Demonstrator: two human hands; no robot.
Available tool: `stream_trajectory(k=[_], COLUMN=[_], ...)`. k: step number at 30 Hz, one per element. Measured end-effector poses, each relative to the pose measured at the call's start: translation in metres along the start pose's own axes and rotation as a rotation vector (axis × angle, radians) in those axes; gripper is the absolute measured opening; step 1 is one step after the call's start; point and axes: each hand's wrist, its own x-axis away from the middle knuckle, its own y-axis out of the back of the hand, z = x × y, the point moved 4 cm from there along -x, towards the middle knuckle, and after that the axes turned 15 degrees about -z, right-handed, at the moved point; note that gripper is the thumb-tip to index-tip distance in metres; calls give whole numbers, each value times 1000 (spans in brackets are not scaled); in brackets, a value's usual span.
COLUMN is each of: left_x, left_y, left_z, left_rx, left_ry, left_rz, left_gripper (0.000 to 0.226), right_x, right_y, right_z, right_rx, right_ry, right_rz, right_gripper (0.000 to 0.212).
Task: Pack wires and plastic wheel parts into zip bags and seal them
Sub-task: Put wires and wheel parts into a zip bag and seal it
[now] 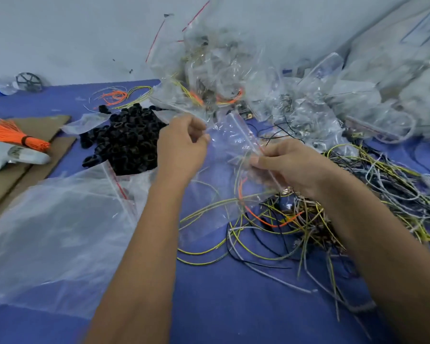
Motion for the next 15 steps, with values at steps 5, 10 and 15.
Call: stream_trajectory(k=[5, 10, 15], left_x=[30, 65, 74], left_y=[-34, -79, -95], left_z=[-42, -60, -49], left_rx=[239, 412, 542], left_ry=[-45, 97, 238], left_rz=[-68, 342, 323], left_gripper=[20, 37, 24], right_x=[8, 15, 18], right_y=[44, 59, 45], right_z=[-10, -11, -8], right_rx=[81, 249, 350], right_ry=[194, 497, 640], right_rz=[-346, -557, -439], right_gripper=[26, 27, 27])
